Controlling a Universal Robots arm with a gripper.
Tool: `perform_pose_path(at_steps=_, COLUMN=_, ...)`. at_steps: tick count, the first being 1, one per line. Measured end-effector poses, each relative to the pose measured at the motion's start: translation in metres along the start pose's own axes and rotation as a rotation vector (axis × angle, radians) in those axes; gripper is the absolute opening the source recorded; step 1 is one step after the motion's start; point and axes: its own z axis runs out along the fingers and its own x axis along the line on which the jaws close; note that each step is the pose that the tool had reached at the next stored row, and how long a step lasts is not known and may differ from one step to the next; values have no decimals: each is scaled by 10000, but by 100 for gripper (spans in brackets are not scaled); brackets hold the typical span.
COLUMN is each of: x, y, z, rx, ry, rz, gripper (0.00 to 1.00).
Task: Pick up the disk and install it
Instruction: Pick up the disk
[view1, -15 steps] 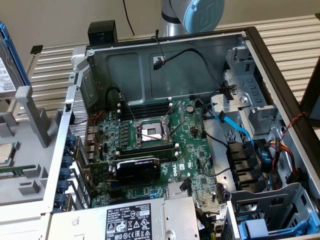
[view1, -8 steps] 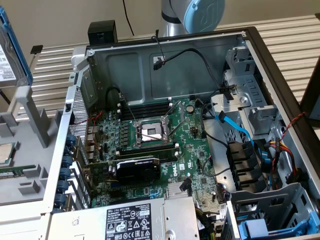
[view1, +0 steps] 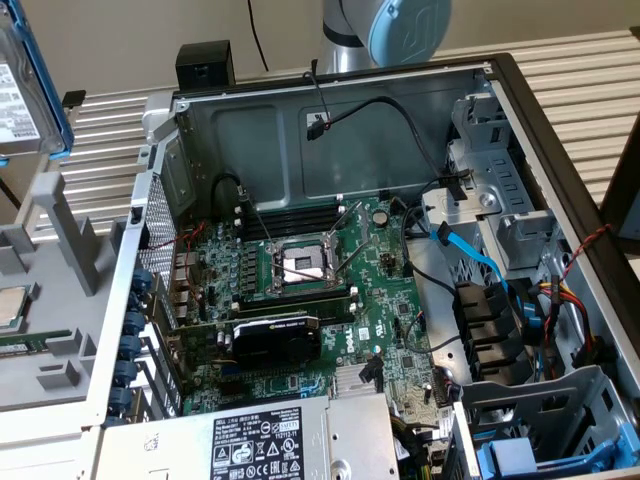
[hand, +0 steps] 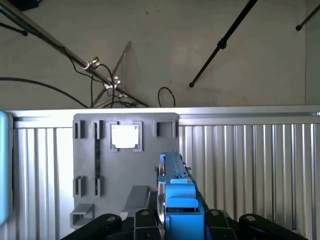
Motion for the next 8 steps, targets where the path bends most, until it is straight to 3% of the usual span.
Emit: perform_pose_path(at_steps=8, x=-4, y=-160, z=-226, rx=-3, ry=-69, rz=-1, gripper=37)
